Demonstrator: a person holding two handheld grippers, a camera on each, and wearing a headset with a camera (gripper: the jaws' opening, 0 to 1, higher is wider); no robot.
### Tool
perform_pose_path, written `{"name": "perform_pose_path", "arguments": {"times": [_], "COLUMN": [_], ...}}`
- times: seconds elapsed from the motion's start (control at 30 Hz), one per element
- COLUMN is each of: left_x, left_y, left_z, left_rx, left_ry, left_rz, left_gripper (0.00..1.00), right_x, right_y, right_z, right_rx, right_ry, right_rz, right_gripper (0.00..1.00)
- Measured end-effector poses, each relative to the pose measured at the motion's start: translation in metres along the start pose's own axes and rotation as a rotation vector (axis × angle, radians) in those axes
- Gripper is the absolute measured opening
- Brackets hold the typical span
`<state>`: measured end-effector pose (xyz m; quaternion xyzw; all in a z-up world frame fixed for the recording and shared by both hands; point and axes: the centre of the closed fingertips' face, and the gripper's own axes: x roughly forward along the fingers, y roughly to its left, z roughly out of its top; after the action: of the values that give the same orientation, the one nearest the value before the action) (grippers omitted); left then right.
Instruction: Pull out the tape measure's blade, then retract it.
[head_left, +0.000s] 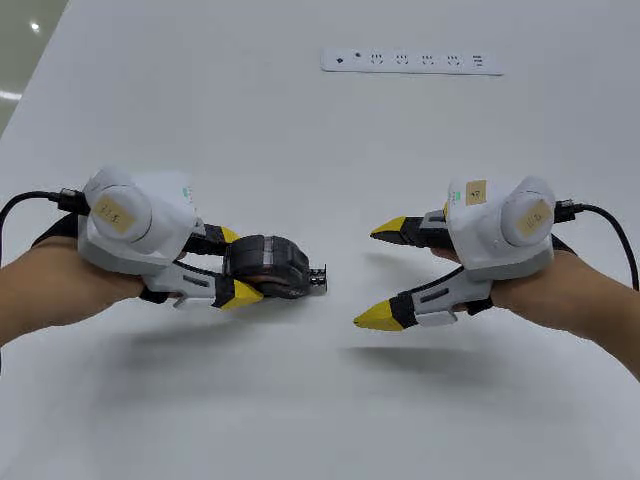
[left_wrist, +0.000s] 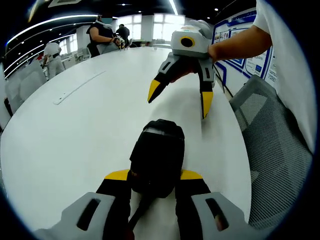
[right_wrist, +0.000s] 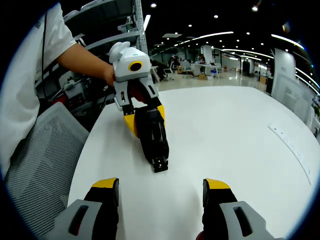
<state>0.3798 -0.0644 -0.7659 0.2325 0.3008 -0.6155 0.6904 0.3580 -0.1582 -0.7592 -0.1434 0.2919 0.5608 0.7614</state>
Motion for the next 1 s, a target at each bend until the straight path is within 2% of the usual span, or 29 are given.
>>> {"name": "perform_pose_path", "arguments": {"times": [0.5,0.63,1.0], "left_x": [0.000,0.000,0.000], "left_y": [-0.001,-0.001,-0.001], "left_z": [-0.001,-0.001,-0.001], "left_rx": [0.001,0.003,0.005], "left_ry": [0.013,0.015,0.014], "left_rz": [-0.003,-0.004,-0.004], "left_gripper": [0.28,0.28,0.28], "right_x": [0.029,0.035,0.049], "right_y": [-0.003,-0.005,-0.002], "right_z": [0.001,0.002,0.005], "right_rx": [-0.060,-0.094,-0.165], "right_ry": [-0.005,-0.002,-0.002], "right_rz": [0.020,0.025,0.052], "right_gripper": [0.54,0.44,0.27]}}
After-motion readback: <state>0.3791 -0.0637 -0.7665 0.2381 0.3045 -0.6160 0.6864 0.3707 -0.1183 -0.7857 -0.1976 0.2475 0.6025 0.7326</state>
